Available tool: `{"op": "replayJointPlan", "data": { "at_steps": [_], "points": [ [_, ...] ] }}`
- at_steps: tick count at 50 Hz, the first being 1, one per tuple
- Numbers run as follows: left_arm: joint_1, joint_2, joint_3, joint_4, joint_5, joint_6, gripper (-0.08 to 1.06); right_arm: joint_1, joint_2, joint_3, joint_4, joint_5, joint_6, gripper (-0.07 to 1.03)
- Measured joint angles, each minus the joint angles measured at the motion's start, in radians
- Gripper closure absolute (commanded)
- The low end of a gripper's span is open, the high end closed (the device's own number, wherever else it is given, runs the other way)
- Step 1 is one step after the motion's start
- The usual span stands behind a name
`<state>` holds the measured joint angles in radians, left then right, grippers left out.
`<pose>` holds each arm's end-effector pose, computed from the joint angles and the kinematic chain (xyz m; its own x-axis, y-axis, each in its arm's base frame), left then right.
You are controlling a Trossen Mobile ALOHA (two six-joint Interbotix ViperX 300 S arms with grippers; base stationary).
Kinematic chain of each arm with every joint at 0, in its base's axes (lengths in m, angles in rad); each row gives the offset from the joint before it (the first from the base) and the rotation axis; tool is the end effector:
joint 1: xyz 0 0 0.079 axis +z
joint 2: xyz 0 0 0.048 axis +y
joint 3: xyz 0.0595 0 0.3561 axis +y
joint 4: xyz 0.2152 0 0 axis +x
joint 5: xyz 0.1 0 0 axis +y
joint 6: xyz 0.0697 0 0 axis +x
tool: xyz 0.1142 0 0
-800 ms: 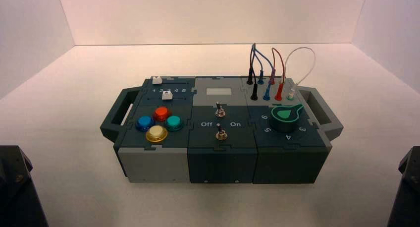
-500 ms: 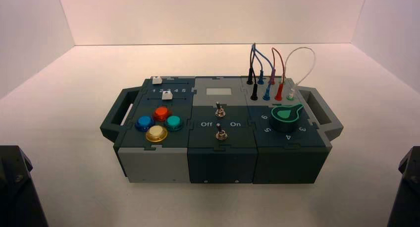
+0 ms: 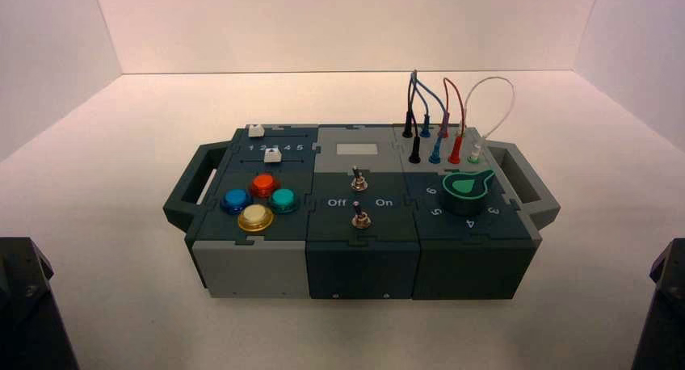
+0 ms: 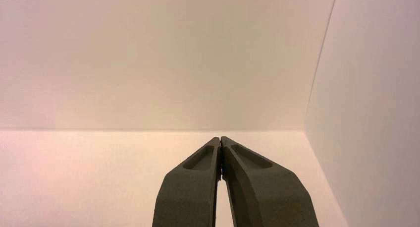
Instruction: Turn the knob to position 1.
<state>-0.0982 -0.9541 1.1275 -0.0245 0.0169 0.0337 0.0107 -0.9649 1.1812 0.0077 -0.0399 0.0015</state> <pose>0.2338 -0.0231 0.2923 0.9772 -0.0967 -0.1891 0.1002 0.9949 0.0090 0.2301 0.0024 0.2788 0.9844 0.0102 -0.1755 -0.0088 0.9999 0.0090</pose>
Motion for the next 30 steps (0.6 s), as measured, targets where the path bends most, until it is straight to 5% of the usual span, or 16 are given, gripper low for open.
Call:
{"op": "replayJointPlan", "data": {
  "at_steps": [18, 30],
  "points": [
    [-0.287, 0.037, -0.058, 0.0, 0.387, 0.011, 1.01, 0.012, 0.002, -0.052, 0.0, 0.304, -0.002, 0.98],
    [-0.503, 0.086, -0.06, 0.0, 0.488, 0.011, 1.01, 0.031, 0.006, -0.109, 0.02, 0.574, -0.002, 0.98]
  ]
}}
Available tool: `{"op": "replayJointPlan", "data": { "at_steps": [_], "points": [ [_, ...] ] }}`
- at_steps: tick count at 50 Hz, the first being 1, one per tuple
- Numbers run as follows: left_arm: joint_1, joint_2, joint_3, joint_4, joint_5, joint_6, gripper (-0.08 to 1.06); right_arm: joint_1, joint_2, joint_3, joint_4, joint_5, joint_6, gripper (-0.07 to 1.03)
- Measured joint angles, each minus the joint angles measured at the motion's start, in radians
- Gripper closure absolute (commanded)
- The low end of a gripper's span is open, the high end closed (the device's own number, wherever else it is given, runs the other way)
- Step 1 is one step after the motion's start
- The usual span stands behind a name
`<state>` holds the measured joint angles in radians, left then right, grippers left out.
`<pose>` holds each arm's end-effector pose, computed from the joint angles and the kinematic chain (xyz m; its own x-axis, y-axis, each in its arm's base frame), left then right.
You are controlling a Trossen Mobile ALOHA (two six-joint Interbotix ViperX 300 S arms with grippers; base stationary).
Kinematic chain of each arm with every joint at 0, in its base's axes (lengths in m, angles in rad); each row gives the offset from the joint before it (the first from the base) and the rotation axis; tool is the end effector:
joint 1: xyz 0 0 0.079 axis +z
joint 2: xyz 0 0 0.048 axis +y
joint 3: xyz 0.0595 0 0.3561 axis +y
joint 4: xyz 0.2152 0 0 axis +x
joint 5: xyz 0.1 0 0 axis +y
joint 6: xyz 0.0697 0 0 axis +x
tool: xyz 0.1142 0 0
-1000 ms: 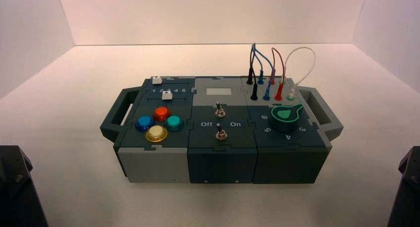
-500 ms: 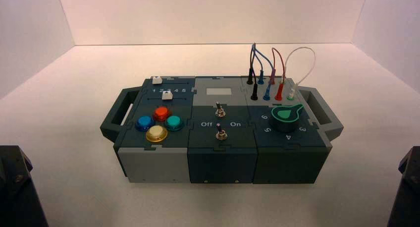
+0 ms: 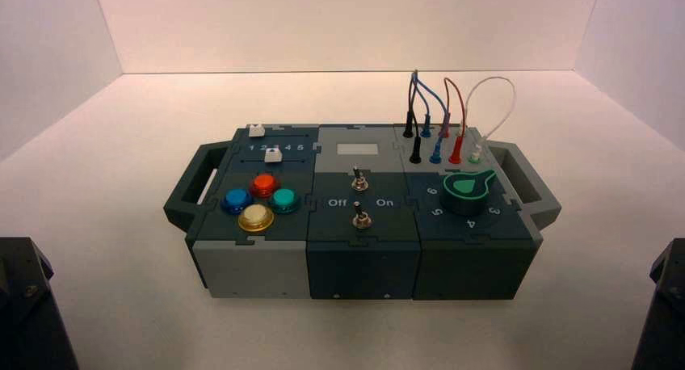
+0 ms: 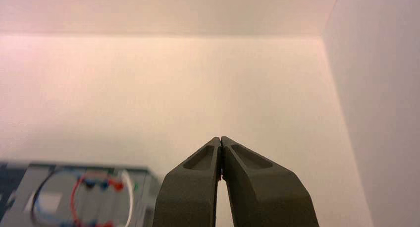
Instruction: Turn the knob to position 1.
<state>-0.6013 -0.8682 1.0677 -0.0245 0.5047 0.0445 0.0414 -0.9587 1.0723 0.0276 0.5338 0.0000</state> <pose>0.1767 -0.1239 0.2210 0.6218 -0.4409 -0.6473 0.5853 0.8108 0.0099 0.2023 0.0110 0.2337 0.7964 0.0470 -0.6029 -0.0382 0.9989 0.0274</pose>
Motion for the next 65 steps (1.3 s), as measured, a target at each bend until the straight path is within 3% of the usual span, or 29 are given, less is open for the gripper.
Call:
{"op": "replayJointPlan", "data": {
  "at_steps": [7, 12, 15, 27, 44, 53, 65],
  "points": [
    [-0.089, 0.038, 0.002, -0.003, 0.005, -0.002, 1.01, 0.071, 0.023, -0.032, 0.038, 0.112, 0.0, 0.99],
    [-0.126, 0.077, 0.0, -0.008, 0.006, -0.002, 1.01, 0.149, 0.071, -0.058, 0.087, 0.181, 0.009, 0.99],
    [-0.149, 0.106, 0.0, -0.009, 0.006, -0.002, 1.01, 0.204, 0.121, -0.071, 0.138, 0.221, 0.015, 0.99],
    [-0.227, 0.221, -0.02, -0.011, 0.006, -0.003, 1.01, 0.279, 0.264, -0.043, 0.258, 0.268, 0.018, 0.99],
    [-0.253, 0.249, -0.037, -0.02, 0.005, -0.003, 1.01, 0.295, 0.345, 0.029, 0.301, 0.282, 0.018, 0.99],
    [-0.265, 0.253, -0.038, -0.034, 0.008, -0.003, 1.01, 0.345, 0.388, 0.034, 0.325, 0.282, 0.023, 0.99],
    [-0.336, 0.272, -0.04, -0.037, 0.011, -0.003, 1.01, 0.393, 0.463, 0.035, 0.331, 0.282, 0.028, 0.99]
  ]
}}
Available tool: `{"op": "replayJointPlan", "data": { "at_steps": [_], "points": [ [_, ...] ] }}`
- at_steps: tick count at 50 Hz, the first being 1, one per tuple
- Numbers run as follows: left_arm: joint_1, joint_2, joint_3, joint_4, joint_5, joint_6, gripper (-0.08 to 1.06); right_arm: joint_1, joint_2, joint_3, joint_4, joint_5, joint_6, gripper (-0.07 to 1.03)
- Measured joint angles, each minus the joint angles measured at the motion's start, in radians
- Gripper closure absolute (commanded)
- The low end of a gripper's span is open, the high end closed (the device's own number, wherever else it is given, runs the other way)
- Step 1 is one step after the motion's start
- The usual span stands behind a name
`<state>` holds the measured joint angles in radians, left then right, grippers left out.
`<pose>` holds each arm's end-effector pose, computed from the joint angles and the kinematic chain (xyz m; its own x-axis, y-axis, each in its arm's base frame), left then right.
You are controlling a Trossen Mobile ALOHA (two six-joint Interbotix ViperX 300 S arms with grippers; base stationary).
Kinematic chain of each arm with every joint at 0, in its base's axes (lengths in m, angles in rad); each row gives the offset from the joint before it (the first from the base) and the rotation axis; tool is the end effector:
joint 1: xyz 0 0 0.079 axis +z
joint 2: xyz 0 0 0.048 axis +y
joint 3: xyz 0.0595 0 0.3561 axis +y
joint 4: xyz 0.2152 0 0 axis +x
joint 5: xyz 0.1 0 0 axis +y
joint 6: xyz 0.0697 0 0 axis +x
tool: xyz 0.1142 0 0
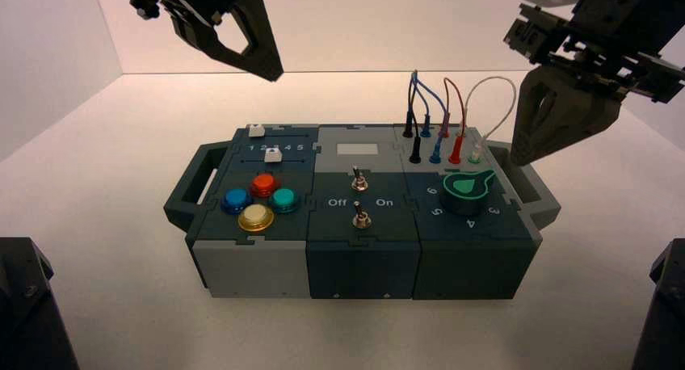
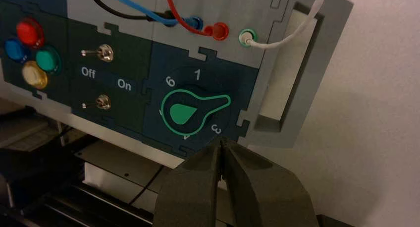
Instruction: Turn the knob to position 1.
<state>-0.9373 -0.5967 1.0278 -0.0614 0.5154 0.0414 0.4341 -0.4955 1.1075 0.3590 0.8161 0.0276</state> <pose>0.1394 -0.1992 0.1742 0.3219 -0.4893 -0.8105 0.8102 0.5853 -0.0316 0.1363 0.1151 0.1124 0.0456 0.3032 -0.9518 -0.1836 0.9391 0.2904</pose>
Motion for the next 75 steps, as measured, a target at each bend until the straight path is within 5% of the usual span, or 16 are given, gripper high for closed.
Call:
{"op": "replayJointPlan", "data": {
  "at_steps": [40, 75],
  "points": [
    [-0.017, 0.006, 0.002, -0.002, 0.011, 0.0, 1.01, 0.02, 0.23, -0.02, 0.003, -0.069, -0.005, 0.98],
    [-0.02, 0.015, 0.0, 0.002, 0.011, 0.003, 1.01, 0.028, 0.299, -0.087, -0.014, -0.092, -0.026, 0.98]
  ]
}}
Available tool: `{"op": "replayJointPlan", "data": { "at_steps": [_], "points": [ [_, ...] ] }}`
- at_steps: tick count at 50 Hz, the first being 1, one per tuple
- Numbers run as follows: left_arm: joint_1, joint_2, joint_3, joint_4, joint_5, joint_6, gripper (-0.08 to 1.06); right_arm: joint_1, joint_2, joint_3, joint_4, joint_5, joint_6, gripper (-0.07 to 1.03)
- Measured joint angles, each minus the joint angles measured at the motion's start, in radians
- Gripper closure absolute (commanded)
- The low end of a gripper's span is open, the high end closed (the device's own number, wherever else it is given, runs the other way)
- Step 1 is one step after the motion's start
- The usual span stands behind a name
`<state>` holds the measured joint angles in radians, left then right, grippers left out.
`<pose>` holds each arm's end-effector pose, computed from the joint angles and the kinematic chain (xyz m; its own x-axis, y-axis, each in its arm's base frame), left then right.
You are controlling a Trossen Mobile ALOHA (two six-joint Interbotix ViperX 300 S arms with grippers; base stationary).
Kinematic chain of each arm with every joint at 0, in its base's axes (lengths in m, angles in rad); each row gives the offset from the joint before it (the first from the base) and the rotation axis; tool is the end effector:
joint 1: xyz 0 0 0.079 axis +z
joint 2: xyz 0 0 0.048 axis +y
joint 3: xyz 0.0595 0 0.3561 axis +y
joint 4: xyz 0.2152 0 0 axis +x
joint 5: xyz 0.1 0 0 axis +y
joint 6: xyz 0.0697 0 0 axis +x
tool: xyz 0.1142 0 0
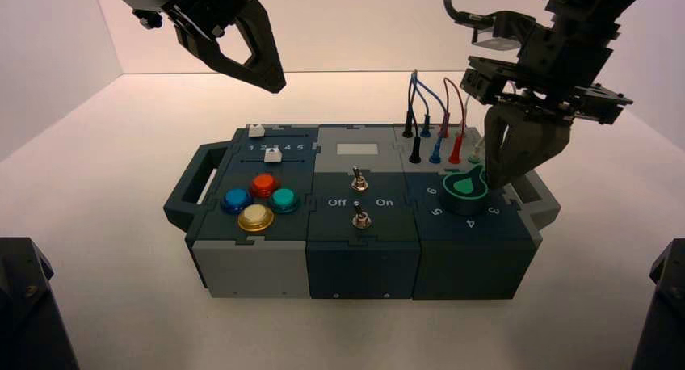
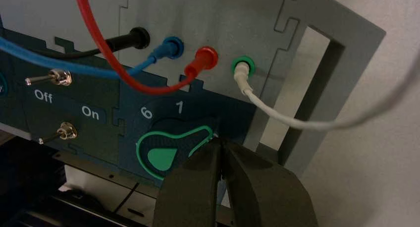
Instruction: Turn the knob to position 1.
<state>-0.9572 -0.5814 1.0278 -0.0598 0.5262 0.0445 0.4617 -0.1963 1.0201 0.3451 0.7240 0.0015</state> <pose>0.1349 -0.2011 0.1694 0.3000 -0.4780 -0.8255 0.8235 0.5666 -0.0289 0.1719 0.1316 0.0776 -0.0536 0.2236 -0.9732 -0.1955 0.9534 0.2298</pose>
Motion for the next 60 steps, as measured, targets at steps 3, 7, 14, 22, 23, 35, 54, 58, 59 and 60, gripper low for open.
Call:
{"op": "replayJointPlan", "data": {
  "at_steps": [3, 7, 14, 22, 23, 35, 54, 58, 59, 60],
  "points": [
    [0.002, 0.0, 0.002, 0.0, 0.0, 0.0, 1.01, 0.009, 0.005, -0.006, -0.003, 0.0, 0.002, 0.98],
    [0.0, -0.002, 0.0, 0.0, 0.002, 0.0, 1.01, 0.015, 0.009, -0.012, -0.003, 0.0, 0.0, 0.98],
    [0.002, -0.002, 0.002, 0.002, 0.0, 0.0, 1.01, 0.017, 0.014, -0.018, -0.006, -0.005, 0.0, 0.98],
    [0.0, -0.003, 0.002, 0.0, 0.0, 0.0, 1.01, 0.015, 0.015, -0.021, -0.009, -0.008, 0.0, 0.99],
    [0.002, -0.003, 0.002, 0.002, 0.0, 0.002, 1.01, 0.017, 0.015, -0.021, -0.009, -0.008, 0.0, 0.98],
    [0.0, -0.005, 0.002, 0.0, 0.002, 0.002, 1.01, 0.017, 0.015, -0.034, -0.011, -0.009, 0.0, 0.99],
    [0.002, -0.005, 0.0, 0.002, 0.002, 0.002, 1.01, 0.017, 0.032, -0.04, -0.011, -0.023, 0.0, 0.99],
    [0.0, -0.006, 0.002, 0.0, 0.002, 0.002, 1.01, 0.017, 0.037, -0.043, -0.012, -0.023, 0.0, 0.99],
    [0.0, -0.005, 0.0, 0.0, 0.002, 0.002, 1.01, 0.017, 0.038, -0.043, -0.011, -0.025, 0.0, 0.99],
    [0.0, -0.006, 0.002, 0.002, 0.002, 0.002, 1.01, 0.017, 0.038, -0.044, -0.011, -0.025, 0.0, 0.99]
  ]
}}
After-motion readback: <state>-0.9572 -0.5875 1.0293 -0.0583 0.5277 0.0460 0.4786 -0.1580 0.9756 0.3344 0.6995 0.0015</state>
